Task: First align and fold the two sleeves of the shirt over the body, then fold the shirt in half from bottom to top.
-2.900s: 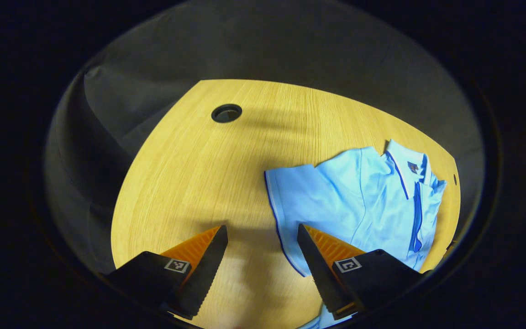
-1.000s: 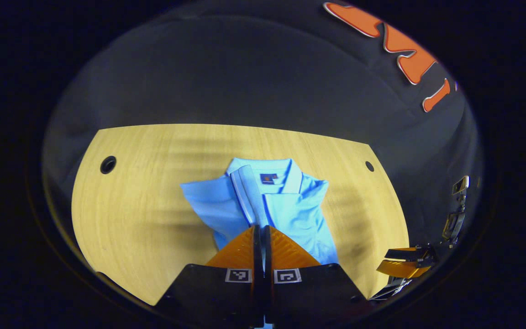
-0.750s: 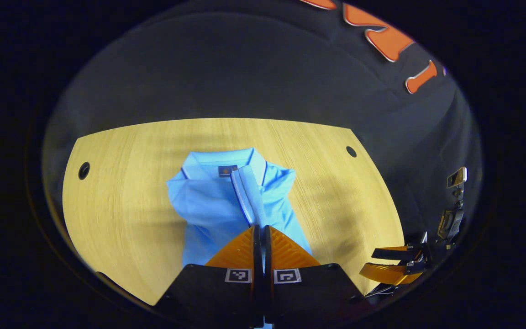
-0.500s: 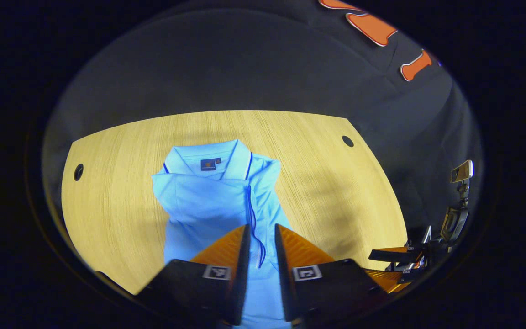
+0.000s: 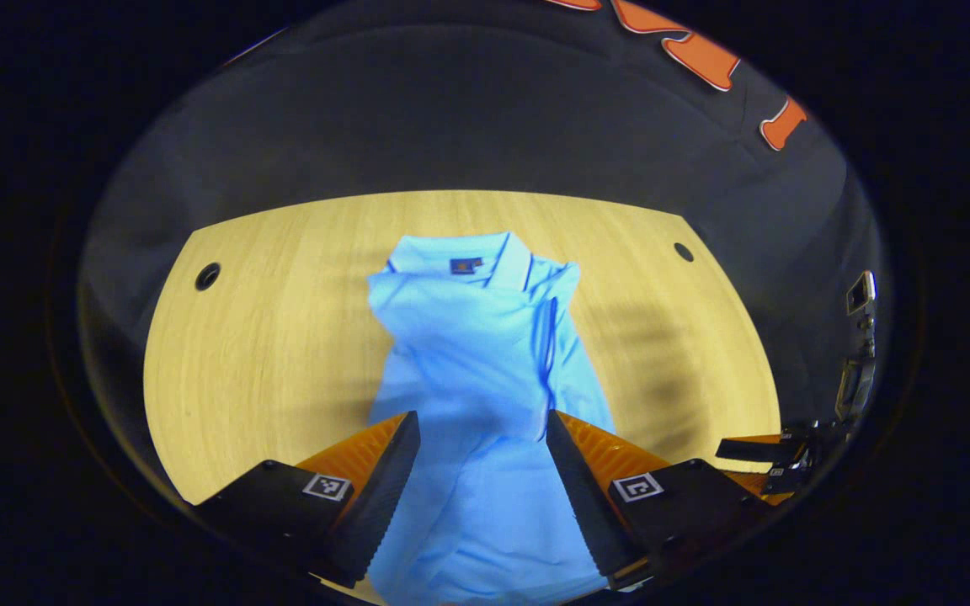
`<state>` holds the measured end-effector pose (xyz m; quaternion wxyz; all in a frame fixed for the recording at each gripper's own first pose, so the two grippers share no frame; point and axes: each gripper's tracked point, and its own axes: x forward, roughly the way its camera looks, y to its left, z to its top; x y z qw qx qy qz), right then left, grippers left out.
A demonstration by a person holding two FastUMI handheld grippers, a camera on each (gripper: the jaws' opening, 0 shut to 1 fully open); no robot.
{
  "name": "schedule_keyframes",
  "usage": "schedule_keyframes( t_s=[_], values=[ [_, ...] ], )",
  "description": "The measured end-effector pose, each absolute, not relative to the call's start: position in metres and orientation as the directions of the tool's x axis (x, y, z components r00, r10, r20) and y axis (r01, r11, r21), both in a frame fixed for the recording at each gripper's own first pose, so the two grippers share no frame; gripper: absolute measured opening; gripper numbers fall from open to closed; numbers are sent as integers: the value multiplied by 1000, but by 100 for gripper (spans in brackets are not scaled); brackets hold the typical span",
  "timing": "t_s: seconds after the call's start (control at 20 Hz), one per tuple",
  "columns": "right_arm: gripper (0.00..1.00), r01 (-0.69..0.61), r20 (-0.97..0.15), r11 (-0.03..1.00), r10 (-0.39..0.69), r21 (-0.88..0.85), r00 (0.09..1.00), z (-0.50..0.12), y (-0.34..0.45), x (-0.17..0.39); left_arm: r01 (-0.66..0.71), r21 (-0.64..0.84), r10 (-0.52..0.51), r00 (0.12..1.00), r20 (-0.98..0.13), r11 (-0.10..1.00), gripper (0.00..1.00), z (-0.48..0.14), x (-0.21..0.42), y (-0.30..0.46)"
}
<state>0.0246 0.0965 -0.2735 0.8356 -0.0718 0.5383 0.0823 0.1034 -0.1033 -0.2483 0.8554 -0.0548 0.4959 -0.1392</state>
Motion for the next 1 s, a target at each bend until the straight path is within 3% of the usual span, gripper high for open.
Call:
schedule_keyframes(
  t_s=[0.35, 0.55, 0.85, 1.0],
  values=[
    [99, -271, -953, 961, 23, -62, 301, -309, 97, -43, 83, -187, -205, 351, -914, 979, 98, -300, -19, -23],
    [99, -292, -970, 950, -36, -107, 239, -324, 82, -82, 43, -207, -210, 279, -937, 977, 97, -316, -96, -6],
    [99, -334, -984, 931, -105, -149, 147, -338, 63, -147, 86, -187, -200, 185, -962, 979, 99, -328, -186, 8],
    [99, -357, -980, 915, -146, -186, 137, -345, 52, -164, 76, -163, -175, 180, -968, 984, 97, -332, -205, 14]
  ],
)
